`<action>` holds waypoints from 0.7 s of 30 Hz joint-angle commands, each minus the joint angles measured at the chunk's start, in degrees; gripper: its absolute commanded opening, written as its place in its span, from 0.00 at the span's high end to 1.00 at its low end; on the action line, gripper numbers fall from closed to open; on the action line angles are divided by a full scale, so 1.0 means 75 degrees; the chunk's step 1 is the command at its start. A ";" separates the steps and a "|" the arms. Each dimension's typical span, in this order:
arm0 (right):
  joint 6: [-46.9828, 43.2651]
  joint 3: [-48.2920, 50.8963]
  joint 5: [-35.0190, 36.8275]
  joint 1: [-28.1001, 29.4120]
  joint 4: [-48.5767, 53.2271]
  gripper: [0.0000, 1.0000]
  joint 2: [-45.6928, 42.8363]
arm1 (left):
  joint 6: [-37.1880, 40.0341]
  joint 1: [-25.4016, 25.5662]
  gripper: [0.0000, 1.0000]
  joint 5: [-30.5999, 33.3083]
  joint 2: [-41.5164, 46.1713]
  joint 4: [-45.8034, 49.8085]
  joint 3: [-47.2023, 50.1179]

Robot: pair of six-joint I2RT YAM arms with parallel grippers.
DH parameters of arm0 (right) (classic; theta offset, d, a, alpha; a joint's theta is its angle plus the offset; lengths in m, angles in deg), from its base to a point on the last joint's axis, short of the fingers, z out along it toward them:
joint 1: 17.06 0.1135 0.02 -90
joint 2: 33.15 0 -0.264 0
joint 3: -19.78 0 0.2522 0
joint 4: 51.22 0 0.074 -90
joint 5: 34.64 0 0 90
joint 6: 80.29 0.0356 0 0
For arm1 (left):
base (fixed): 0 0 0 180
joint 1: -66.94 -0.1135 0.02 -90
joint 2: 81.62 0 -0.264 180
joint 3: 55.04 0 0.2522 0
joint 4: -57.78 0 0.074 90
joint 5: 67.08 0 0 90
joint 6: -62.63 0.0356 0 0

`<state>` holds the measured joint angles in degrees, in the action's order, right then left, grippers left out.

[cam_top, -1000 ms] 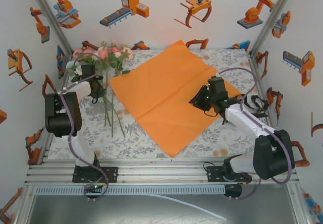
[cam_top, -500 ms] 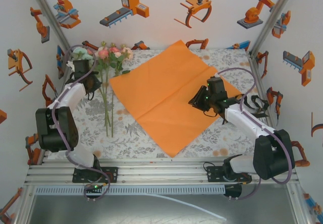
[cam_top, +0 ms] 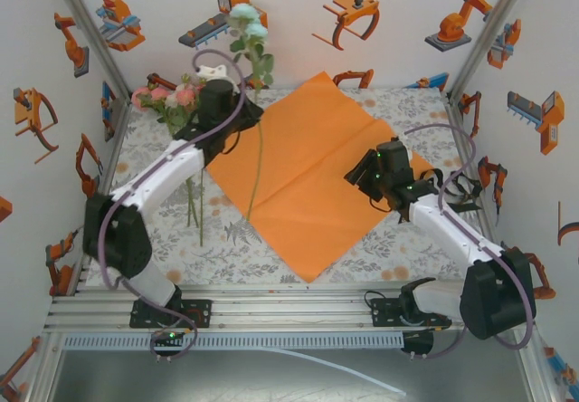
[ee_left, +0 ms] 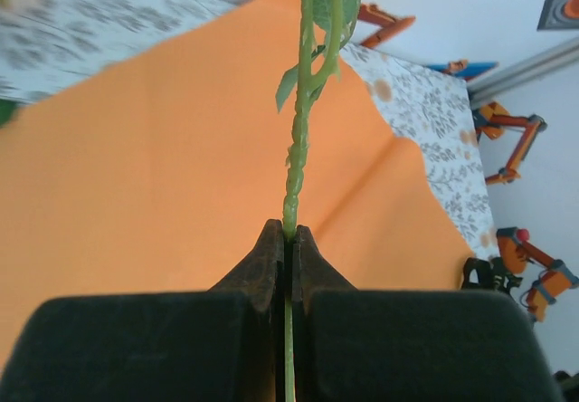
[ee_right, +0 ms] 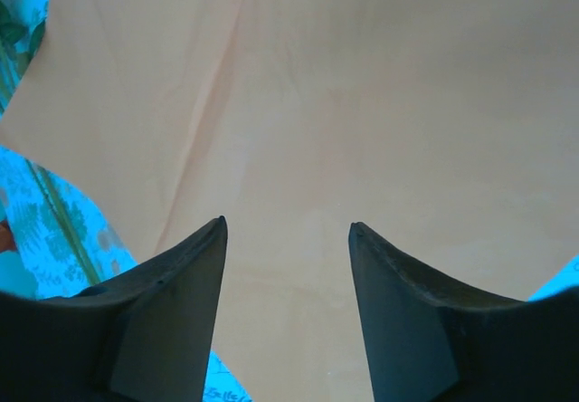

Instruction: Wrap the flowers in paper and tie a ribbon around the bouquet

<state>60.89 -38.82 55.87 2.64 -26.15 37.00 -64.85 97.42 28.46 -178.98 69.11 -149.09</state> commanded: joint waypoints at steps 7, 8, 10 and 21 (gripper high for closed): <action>-0.0188 0.0560 0.0540 0.0036 0.0042 0.27 -0.0549 | -0.1324 0.0294 1.00 0.0110 -0.2484 -0.0894 -0.1289; -0.0220 0.0602 0.0549 0.0033 0.0028 0.27 -0.0563 | -0.1382 0.0295 1.00 0.0179 -0.2678 -0.0970 -0.1389; -0.0295 0.0657 0.0553 0.0034 0.0004 0.27 -0.0576 | -0.1630 0.0284 1.00 0.0182 -0.3213 -0.0902 -0.1750; -0.0617 0.0647 0.0371 0.0039 -0.0030 0.27 -0.0353 | -0.2170 0.0476 0.98 -0.0059 -0.4970 -0.0640 -0.3057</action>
<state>57.59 -34.21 58.21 2.64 -25.73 33.94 -80.26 100.35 28.25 -215.96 64.69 -170.29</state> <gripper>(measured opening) 0.731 0.020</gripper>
